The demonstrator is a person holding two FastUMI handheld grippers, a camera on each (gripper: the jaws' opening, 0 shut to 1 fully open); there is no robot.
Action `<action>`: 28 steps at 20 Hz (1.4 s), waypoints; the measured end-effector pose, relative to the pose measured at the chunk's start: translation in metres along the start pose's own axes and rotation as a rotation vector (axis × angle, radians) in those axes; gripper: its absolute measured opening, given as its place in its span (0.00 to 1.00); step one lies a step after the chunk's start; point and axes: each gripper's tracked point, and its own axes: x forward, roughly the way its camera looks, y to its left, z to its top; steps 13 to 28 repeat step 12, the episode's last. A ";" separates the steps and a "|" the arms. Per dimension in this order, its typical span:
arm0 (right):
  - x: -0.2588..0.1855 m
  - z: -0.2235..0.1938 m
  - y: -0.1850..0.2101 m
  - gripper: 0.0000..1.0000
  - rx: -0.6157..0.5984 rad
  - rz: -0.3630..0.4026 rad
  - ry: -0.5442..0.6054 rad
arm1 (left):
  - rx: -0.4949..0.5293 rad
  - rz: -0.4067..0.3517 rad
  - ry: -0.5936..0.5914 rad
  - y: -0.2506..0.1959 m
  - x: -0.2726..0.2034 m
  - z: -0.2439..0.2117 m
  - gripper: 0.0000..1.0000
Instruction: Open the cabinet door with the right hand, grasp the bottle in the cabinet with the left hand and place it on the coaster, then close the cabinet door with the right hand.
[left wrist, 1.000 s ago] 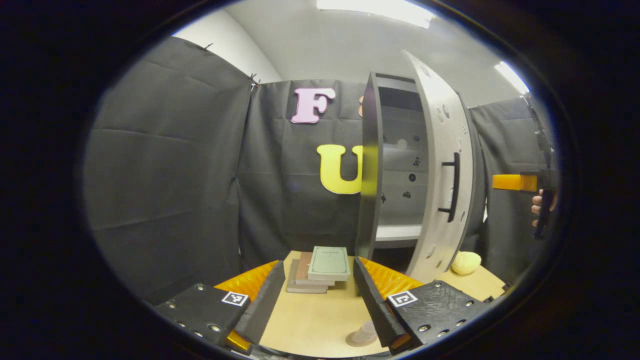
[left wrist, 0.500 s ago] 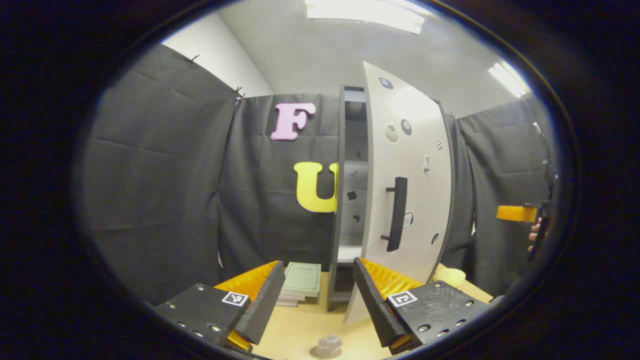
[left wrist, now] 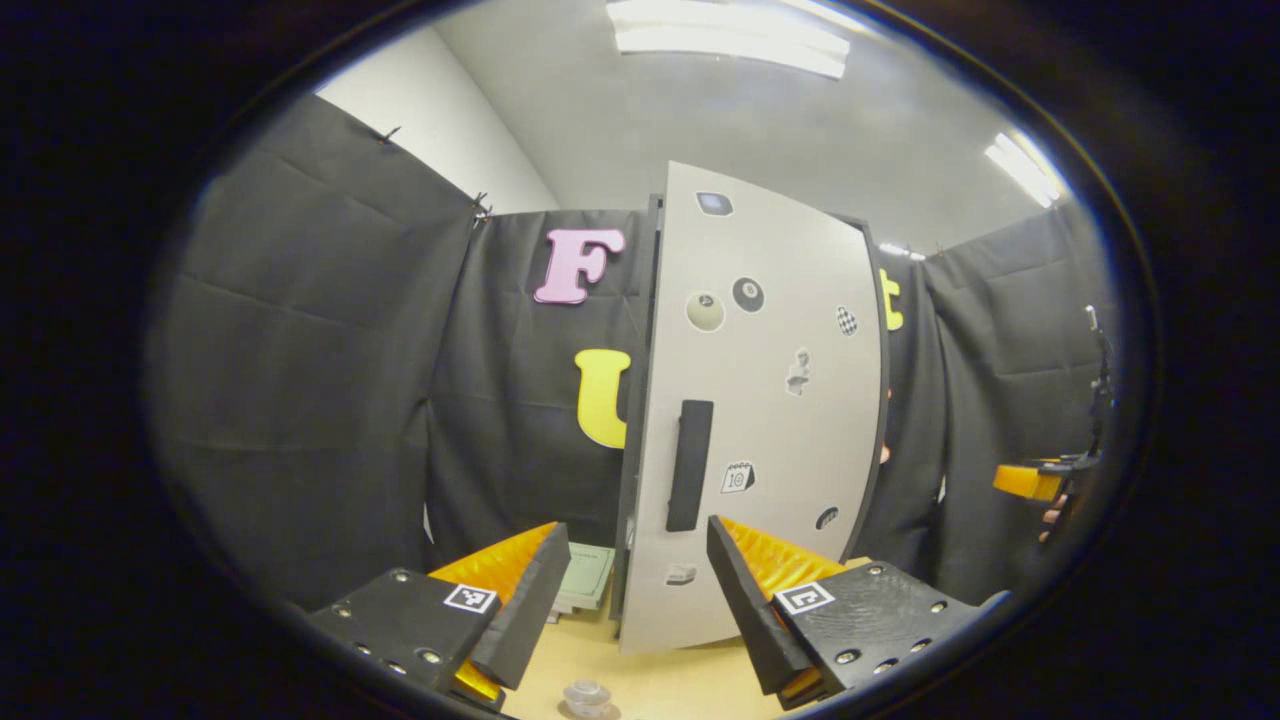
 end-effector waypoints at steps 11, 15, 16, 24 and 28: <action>-0.003 -0.009 -0.006 0.98 -0.029 0.066 0.018 | 0.128 -0.037 0.015 -0.051 0.020 0.017 0.83; -0.002 -0.007 -0.001 0.98 -0.030 0.070 0.015 | 0.114 -0.042 0.014 -0.052 0.022 0.017 0.85; -0.002 -0.007 -0.001 0.98 -0.030 0.070 0.015 | 0.114 -0.042 0.014 -0.052 0.022 0.017 0.85; -0.002 -0.007 -0.001 0.98 -0.030 0.070 0.015 | 0.114 -0.042 0.014 -0.052 0.022 0.017 0.85; -0.002 -0.007 -0.001 0.98 -0.030 0.070 0.015 | 0.114 -0.042 0.014 -0.052 0.022 0.017 0.85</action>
